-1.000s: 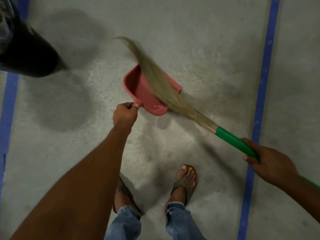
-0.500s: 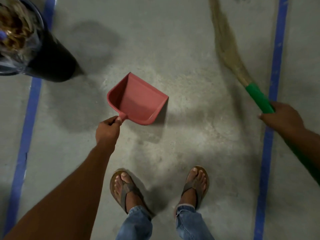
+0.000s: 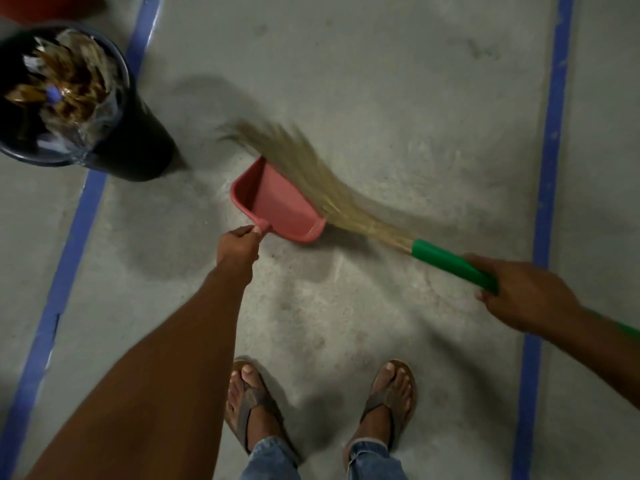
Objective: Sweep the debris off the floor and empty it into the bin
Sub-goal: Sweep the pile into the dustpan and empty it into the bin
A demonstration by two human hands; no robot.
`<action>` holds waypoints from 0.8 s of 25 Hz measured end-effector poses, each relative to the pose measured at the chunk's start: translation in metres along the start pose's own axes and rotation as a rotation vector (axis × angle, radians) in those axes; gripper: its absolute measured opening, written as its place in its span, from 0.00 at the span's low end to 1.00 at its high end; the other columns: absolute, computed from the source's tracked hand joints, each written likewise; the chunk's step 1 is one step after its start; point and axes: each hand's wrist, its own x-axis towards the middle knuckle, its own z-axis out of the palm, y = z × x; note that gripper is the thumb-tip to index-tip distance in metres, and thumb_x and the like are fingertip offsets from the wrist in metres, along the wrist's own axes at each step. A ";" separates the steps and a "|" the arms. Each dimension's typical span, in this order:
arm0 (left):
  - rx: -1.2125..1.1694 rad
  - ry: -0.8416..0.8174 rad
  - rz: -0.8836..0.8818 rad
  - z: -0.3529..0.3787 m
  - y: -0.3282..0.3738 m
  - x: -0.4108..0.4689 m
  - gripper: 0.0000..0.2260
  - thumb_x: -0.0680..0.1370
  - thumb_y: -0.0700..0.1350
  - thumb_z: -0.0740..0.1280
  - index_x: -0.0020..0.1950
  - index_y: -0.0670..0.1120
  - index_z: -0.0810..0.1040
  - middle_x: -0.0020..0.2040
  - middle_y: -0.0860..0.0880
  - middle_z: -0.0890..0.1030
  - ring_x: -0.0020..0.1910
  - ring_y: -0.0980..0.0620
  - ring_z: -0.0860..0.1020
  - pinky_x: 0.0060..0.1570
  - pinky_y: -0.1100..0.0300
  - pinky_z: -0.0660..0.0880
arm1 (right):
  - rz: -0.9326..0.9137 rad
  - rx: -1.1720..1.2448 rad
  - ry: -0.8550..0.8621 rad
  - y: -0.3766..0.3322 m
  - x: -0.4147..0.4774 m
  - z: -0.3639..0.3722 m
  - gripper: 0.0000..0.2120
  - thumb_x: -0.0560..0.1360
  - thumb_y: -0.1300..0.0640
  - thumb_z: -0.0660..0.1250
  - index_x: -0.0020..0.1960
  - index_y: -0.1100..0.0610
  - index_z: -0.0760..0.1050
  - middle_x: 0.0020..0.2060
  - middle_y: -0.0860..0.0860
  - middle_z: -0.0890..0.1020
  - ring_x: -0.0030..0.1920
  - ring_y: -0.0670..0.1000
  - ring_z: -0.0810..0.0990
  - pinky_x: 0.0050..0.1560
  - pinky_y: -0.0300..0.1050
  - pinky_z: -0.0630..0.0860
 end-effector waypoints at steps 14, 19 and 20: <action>-0.242 0.100 0.064 -0.171 0.094 -0.167 0.13 0.81 0.50 0.69 0.65 0.53 0.82 0.52 0.50 0.82 0.40 0.52 0.75 0.38 0.59 0.70 | 0.171 0.750 0.122 -0.034 -0.256 -0.096 0.29 0.71 0.45 0.75 0.56 0.15 0.66 0.58 0.42 0.80 0.58 0.51 0.80 0.60 0.51 0.75; -0.321 0.393 0.130 -0.281 0.168 -0.213 0.15 0.81 0.48 0.71 0.65 0.44 0.82 0.50 0.44 0.82 0.37 0.50 0.75 0.28 0.66 0.70 | -0.093 0.790 0.104 -0.128 -0.241 -0.187 0.26 0.77 0.47 0.71 0.72 0.34 0.69 0.60 0.44 0.81 0.59 0.54 0.80 0.58 0.51 0.76; -0.312 0.444 0.147 -0.301 0.180 -0.215 0.16 0.80 0.48 0.72 0.65 0.42 0.82 0.50 0.43 0.83 0.39 0.48 0.75 0.27 0.67 0.71 | -0.127 0.780 0.111 -0.148 -0.234 -0.203 0.26 0.77 0.47 0.70 0.73 0.37 0.69 0.61 0.45 0.81 0.60 0.54 0.80 0.59 0.52 0.77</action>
